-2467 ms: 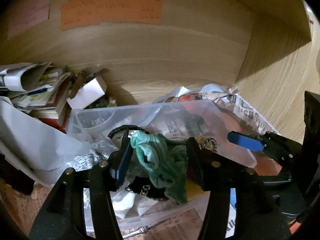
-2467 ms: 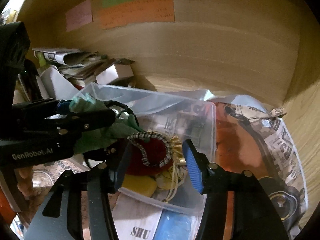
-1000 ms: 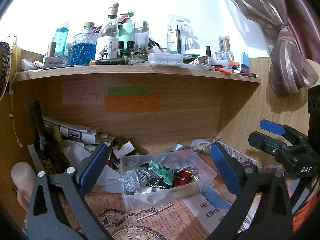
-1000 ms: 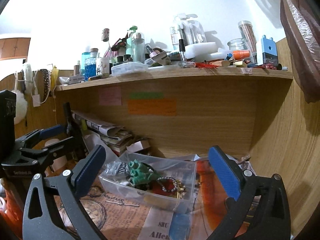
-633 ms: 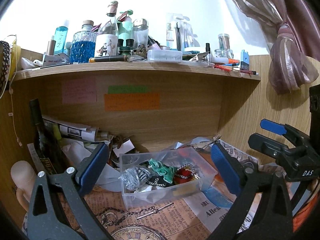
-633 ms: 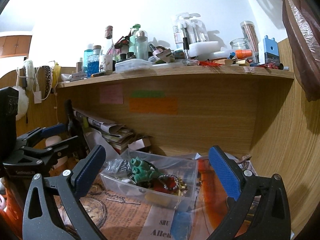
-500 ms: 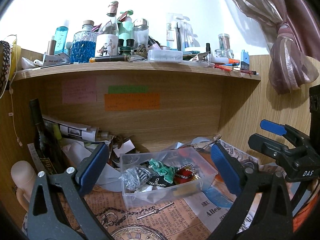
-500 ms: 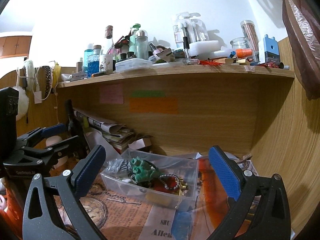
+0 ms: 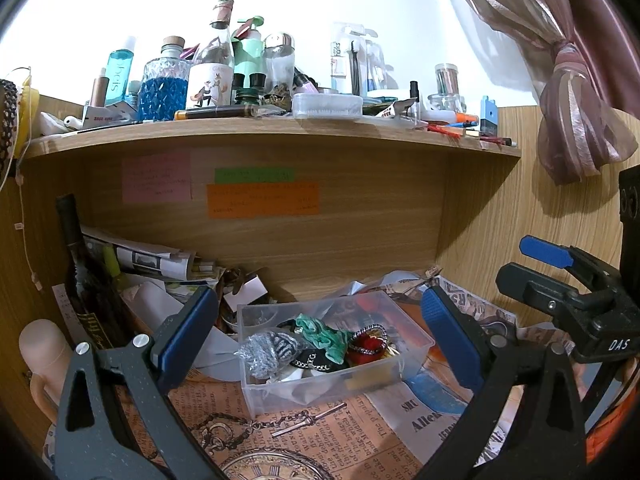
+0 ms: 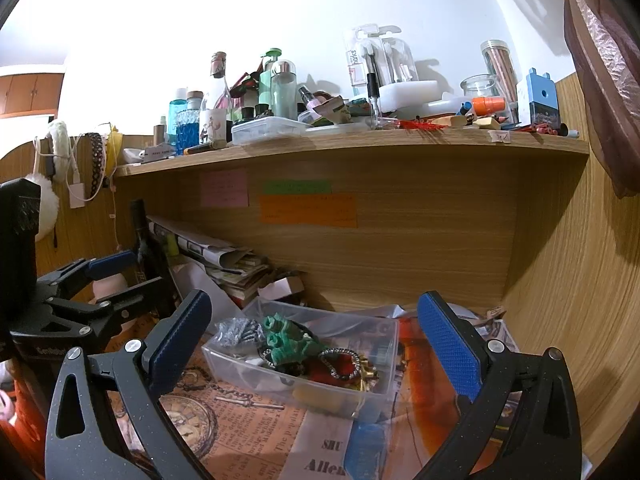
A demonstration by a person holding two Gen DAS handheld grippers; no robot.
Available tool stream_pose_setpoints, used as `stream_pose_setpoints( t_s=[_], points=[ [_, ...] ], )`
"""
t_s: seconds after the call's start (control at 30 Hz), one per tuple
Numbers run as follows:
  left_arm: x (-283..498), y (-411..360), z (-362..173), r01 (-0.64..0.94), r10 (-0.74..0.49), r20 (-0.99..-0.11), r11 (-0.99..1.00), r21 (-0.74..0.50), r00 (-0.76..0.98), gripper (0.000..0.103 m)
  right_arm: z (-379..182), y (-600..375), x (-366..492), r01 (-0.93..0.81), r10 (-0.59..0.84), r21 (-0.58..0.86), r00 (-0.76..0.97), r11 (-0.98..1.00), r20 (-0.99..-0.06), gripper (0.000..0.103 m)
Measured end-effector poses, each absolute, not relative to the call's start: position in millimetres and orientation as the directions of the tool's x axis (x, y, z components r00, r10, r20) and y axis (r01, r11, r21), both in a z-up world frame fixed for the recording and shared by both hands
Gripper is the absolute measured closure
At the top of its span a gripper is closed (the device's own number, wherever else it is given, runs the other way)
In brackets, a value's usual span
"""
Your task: Organize soft objects
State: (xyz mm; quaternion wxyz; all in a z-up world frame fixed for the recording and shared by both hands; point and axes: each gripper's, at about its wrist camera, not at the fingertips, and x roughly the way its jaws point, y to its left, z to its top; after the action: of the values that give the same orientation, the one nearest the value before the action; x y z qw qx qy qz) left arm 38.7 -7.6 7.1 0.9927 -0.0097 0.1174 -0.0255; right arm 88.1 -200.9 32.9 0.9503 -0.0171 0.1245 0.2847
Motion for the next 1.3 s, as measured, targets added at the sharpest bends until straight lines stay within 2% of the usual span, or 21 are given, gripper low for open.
stream_pose_setpoints(
  t_s=[1.3],
  points=[
    [37.9,-9.6,7.1,0.045,-0.052,-0.234,0.998,-0.037,0.971,0.0,31.1,-198.8,88.5,-0.539,0.531,0.042,0.81,0.841,-0.249,0.0]
  ],
)
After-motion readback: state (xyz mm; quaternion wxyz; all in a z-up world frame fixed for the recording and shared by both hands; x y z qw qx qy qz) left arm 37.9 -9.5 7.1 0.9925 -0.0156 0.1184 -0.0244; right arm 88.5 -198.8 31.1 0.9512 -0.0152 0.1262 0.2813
